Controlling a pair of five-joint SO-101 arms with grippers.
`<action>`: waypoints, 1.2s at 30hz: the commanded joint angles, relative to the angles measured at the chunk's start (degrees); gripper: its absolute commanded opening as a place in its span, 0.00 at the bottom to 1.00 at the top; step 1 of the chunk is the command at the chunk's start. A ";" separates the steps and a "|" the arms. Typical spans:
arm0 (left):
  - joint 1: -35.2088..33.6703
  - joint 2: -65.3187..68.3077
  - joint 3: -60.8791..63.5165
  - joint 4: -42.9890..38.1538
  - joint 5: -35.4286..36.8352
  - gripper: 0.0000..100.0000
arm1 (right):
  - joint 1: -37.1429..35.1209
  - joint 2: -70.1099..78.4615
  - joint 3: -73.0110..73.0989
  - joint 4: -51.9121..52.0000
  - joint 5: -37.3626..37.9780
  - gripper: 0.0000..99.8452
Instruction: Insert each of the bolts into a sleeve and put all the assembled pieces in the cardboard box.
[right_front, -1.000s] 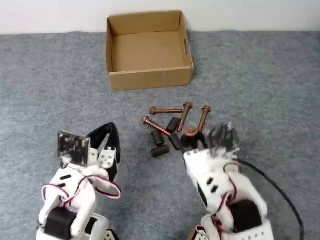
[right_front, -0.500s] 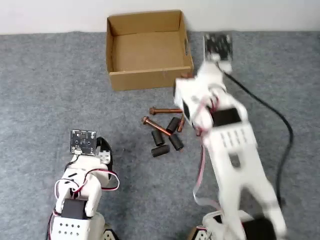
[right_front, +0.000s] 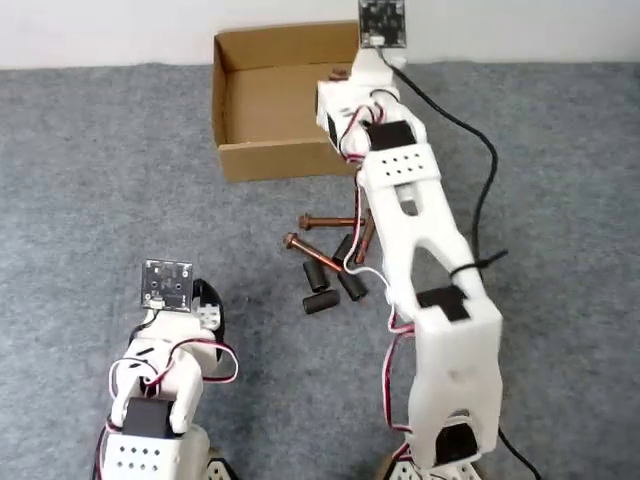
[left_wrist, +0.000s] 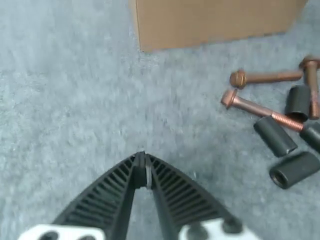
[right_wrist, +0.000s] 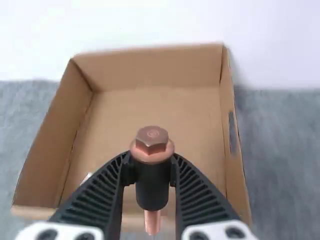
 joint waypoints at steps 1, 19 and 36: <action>-0.35 -0.26 -0.22 3.08 -0.09 0.00 | 0.48 5.49 -14.33 -1.36 3.08 0.01; -0.35 -0.26 -0.22 3.69 0.00 0.00 | 0.75 30.02 -32.00 11.12 7.47 0.13; -2.02 -0.26 -0.13 5.54 0.00 0.00 | 0.40 29.85 -57.41 35.56 7.47 0.02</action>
